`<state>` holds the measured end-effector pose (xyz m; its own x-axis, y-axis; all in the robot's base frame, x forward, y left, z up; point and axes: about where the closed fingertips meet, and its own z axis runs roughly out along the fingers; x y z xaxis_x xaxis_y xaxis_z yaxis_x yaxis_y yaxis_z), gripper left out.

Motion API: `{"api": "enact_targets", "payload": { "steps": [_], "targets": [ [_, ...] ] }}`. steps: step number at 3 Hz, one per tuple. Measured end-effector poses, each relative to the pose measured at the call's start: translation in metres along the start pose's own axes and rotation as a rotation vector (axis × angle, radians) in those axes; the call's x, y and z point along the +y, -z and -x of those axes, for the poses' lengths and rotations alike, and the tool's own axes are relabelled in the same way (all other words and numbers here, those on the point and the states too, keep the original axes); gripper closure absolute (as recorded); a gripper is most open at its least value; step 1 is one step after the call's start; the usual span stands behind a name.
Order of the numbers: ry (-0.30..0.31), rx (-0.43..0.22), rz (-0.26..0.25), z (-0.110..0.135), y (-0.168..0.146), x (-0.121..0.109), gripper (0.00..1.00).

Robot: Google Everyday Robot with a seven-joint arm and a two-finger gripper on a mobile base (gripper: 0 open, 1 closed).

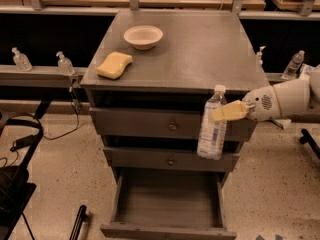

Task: Pick blue plastic bottle from bottom drawer and place on counter

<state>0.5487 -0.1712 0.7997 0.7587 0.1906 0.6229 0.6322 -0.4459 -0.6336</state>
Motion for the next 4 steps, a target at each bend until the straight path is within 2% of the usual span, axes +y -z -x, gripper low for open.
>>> {"api": "enact_targets", "payload": {
  "steps": [2,3,4],
  "targets": [
    [0.024,0.001,0.003,-0.006,0.003,-0.002,1.00],
    [0.055,0.004,0.006,-0.016,0.008,-0.004,1.00],
    [0.105,0.022,0.012,-0.038,0.018,-0.007,1.00]
  ]
}}
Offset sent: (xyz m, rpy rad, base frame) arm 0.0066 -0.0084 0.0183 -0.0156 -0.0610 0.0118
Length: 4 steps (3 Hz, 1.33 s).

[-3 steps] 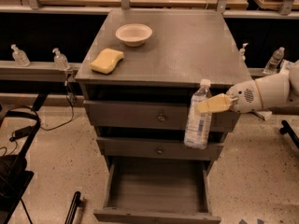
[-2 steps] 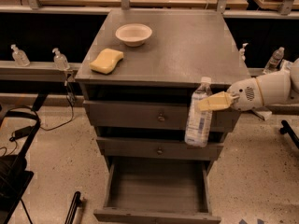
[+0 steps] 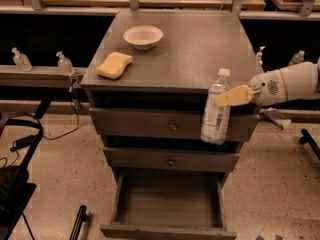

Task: Pick blue plastic bottle from bottom drawer and place on counter

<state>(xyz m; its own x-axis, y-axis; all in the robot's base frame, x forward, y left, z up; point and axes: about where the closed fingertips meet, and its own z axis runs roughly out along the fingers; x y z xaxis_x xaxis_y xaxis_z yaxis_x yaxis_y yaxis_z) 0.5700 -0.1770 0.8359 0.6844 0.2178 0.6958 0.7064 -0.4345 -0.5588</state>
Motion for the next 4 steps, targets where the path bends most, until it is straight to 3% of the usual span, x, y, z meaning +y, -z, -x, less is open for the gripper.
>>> {"api": "enact_targets", "payload": {
  "steps": [1,4],
  "targets": [
    [0.036,0.017,0.002,-0.017,0.006,0.000,1.00],
    [0.201,0.125,0.017,-0.112,0.025,0.011,1.00]
  ]
}}
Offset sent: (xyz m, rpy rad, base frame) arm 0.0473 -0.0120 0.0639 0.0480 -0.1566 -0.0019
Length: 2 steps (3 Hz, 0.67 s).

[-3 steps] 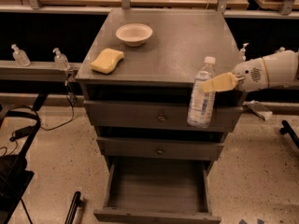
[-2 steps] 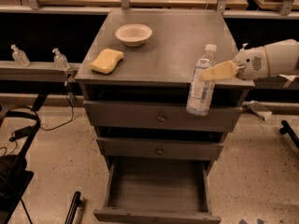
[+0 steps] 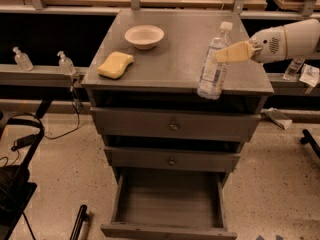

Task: Pick blue plastic bottle from bottom drawer and place on counter

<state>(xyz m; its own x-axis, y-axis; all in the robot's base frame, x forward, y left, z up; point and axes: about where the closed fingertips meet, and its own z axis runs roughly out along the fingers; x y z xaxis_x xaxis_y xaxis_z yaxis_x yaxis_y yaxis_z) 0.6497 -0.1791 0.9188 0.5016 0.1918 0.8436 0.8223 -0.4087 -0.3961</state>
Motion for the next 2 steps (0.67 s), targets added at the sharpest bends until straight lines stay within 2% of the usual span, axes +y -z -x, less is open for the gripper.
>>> {"api": "enact_targets", "payload": {
  "steps": [2],
  "targets": [
    [0.088,0.046,0.036,-0.036,-0.003,0.019,1.00]
  ]
}}
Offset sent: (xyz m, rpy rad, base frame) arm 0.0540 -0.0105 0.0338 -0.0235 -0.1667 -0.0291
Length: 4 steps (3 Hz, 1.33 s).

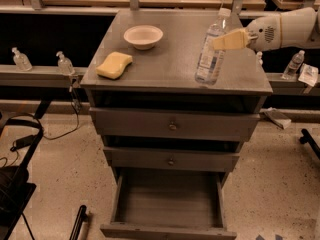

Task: Pick blue plastic bottle from bottom drawer and place on counter

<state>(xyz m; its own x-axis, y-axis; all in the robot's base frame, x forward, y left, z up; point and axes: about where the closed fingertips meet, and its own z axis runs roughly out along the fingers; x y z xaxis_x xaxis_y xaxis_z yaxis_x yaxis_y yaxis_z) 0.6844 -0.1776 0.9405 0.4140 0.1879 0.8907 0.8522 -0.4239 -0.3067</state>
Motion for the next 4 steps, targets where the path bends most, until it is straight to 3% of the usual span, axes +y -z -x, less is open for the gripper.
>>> {"api": "enact_targets", "payload": {
  "steps": [2,4],
  "targets": [
    [0.145,0.011,0.062,-0.012,-0.003,0.015,1.00],
    [0.358,-0.011,0.090,-0.022,-0.015,0.019,1.00]
  ]
}}
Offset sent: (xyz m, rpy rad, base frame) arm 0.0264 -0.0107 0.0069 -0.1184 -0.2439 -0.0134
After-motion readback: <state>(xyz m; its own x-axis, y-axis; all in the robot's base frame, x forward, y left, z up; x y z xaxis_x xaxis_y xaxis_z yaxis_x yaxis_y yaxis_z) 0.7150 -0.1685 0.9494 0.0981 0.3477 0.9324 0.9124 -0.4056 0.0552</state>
